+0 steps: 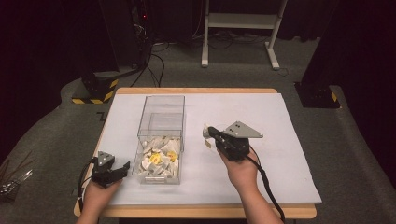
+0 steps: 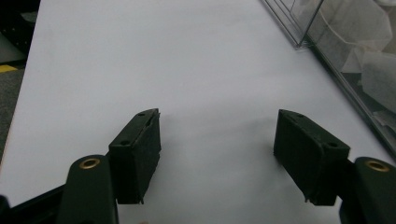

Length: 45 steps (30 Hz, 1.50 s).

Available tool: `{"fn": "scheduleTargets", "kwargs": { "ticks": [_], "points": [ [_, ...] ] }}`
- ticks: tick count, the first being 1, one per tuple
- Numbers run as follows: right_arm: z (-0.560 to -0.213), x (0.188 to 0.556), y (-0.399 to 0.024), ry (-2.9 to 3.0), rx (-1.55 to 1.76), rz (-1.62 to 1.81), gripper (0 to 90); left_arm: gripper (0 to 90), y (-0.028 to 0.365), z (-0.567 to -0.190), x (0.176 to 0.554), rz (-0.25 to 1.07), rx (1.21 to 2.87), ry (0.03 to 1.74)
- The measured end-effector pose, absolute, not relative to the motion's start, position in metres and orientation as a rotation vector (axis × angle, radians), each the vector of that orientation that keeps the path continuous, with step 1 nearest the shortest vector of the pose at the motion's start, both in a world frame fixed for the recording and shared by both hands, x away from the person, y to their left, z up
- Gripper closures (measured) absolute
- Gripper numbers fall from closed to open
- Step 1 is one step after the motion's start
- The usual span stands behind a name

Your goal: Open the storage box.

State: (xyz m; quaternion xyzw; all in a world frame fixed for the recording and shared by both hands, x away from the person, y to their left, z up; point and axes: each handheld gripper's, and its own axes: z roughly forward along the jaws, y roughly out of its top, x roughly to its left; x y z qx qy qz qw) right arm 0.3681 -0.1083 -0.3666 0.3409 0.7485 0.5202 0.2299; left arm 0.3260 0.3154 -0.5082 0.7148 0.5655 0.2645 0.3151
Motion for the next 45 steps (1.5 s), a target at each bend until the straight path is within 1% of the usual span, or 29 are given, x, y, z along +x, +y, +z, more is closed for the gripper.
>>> {"fn": "scheduleTargets", "kwargs": {
  "ticks": [7,24,45],
  "points": [
    [-0.362,0.374,-0.122,2.029,0.966,1.421,89.7,32.0,0.315,-0.508,0.326,0.698,1.882,1.491],
    [-0.359,0.39,-0.136,1.98,1.018,1.374,89.7,32.0,0.315,-0.508,0.326,0.698,1.881,1.49],
    [-0.373,0.415,-0.135,2.001,1.073,1.284,89.6,32.1,0.315,-0.508,0.326,0.699,1.881,1.49]
  ]
}}
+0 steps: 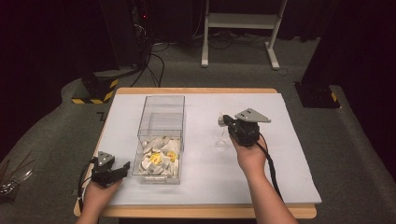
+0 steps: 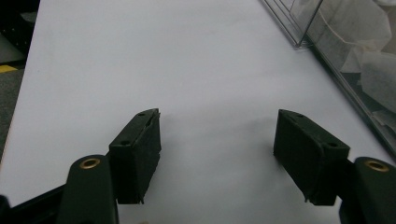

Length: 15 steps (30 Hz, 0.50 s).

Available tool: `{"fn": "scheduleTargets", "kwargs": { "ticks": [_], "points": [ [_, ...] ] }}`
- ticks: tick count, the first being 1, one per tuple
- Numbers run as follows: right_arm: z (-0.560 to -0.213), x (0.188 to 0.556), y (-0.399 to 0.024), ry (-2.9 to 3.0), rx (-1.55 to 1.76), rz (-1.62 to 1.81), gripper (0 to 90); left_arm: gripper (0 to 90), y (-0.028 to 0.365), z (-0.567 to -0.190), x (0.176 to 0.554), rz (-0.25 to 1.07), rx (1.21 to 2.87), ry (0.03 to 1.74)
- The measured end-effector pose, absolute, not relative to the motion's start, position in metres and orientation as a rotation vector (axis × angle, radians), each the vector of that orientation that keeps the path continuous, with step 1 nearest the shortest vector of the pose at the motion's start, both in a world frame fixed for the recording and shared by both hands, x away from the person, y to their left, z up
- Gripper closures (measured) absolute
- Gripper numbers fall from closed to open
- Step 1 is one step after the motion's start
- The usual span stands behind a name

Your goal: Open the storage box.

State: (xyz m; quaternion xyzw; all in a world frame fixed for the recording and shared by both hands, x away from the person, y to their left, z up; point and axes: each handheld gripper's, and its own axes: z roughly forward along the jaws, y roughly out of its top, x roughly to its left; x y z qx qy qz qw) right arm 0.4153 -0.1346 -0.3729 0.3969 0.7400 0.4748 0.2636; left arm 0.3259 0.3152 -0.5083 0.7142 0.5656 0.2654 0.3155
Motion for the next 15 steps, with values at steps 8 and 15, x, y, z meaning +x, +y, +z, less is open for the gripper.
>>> {"fn": "scheduleTargets", "kwargs": {
  "ticks": [8,15],
  "points": [
    [-0.383,0.42,-0.132,2.021,1.087,1.243,89.6,32.1,0.315,-0.508,0.326,0.699,1.882,1.49],
    [-0.398,0.423,-0.133,2.044,1.118,1.205,89.5,32.2,0.315,-0.508,0.326,0.699,1.882,1.489]
  ]
}}
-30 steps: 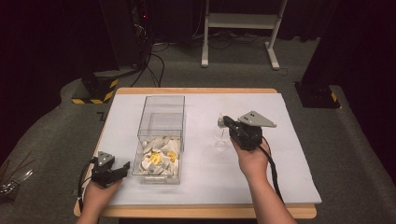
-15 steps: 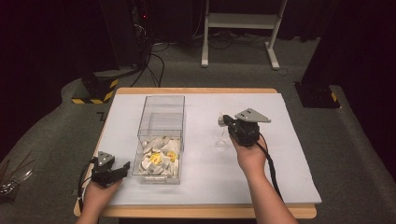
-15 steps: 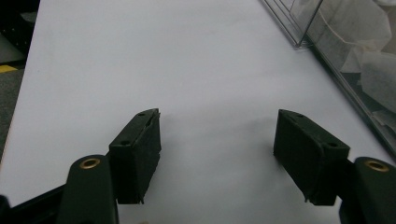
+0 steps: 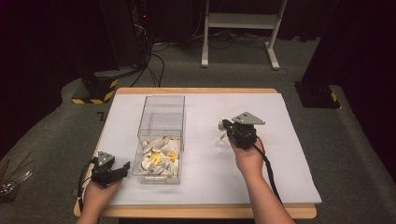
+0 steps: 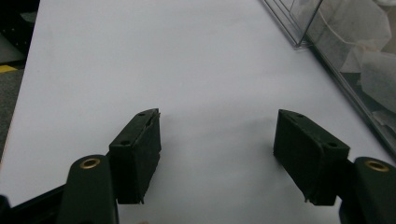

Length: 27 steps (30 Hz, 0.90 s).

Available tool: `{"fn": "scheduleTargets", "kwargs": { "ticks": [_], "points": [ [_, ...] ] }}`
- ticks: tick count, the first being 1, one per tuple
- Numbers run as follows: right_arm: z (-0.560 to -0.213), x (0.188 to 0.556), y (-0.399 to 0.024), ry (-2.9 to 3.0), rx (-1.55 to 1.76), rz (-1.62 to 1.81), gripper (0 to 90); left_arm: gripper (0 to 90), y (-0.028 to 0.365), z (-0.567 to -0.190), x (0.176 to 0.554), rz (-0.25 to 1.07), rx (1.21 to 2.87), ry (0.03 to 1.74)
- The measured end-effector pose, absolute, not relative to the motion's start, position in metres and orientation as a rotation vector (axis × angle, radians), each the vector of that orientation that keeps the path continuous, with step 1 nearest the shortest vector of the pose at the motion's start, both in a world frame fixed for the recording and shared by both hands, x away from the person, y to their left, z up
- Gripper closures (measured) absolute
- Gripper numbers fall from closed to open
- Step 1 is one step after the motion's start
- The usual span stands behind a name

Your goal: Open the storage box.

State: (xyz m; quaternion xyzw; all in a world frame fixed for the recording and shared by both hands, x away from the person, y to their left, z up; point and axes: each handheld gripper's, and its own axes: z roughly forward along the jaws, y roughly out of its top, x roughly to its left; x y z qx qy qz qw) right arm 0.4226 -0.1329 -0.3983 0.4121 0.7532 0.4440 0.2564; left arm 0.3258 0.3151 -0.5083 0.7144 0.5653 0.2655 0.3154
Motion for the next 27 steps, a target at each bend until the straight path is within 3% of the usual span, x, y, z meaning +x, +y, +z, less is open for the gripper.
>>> {"fn": "scheduleTargets", "kwargs": {
  "ticks": [27],
  "points": [
    [-0.425,0.423,-0.135,2.088,1.157,1.143,85.8,32.4,0.315,-0.508,0.326,0.7,1.882,1.489]
  ]
}}
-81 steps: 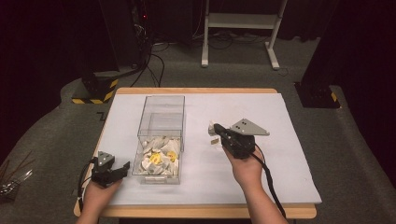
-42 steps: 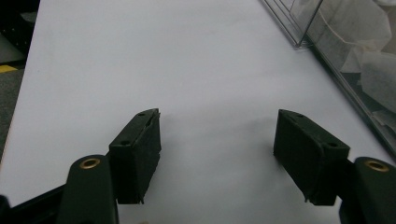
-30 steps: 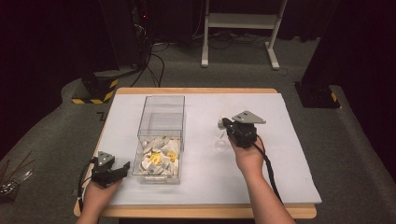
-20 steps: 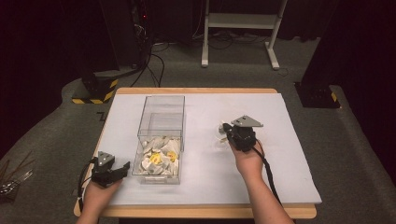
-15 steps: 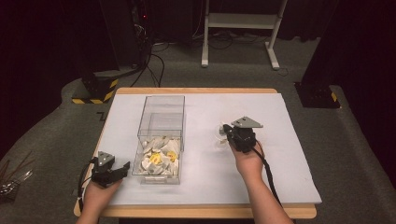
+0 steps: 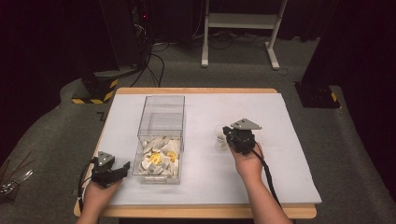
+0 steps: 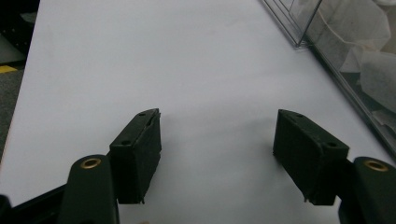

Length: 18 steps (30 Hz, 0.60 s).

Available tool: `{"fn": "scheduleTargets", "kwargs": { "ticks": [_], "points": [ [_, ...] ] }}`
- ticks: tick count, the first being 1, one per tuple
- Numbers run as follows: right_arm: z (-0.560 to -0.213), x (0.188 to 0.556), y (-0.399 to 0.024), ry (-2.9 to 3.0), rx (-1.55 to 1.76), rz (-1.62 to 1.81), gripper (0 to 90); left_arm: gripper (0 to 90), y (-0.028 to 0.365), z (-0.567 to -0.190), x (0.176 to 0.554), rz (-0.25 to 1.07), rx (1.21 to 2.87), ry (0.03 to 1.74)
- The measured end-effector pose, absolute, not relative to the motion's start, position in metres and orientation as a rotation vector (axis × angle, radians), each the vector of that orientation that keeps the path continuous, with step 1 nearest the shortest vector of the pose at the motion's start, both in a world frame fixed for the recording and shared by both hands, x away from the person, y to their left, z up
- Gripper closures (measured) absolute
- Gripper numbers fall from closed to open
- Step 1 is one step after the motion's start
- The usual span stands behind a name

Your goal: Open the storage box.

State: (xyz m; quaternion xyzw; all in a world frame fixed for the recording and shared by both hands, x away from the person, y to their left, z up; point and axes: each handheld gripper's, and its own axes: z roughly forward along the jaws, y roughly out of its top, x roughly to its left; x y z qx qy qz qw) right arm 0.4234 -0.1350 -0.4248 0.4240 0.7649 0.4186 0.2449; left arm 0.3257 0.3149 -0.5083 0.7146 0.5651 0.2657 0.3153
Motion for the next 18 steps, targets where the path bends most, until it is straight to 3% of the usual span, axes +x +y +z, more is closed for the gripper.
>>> {"fn": "scheduleTargets", "kwargs": {
  "ticks": [11,18],
  "points": [
    [-0.417,0.417,-0.138,2.072,1.16,1.18,74.0,32.4,0.315,-0.508,0.326,0.699,1.882,1.489],
    [-0.411,0.406,-0.142,2.089,1.141,1.212,53.8,32.5,0.315,-0.508,0.326,0.697,1.881,1.489]
  ]
}}
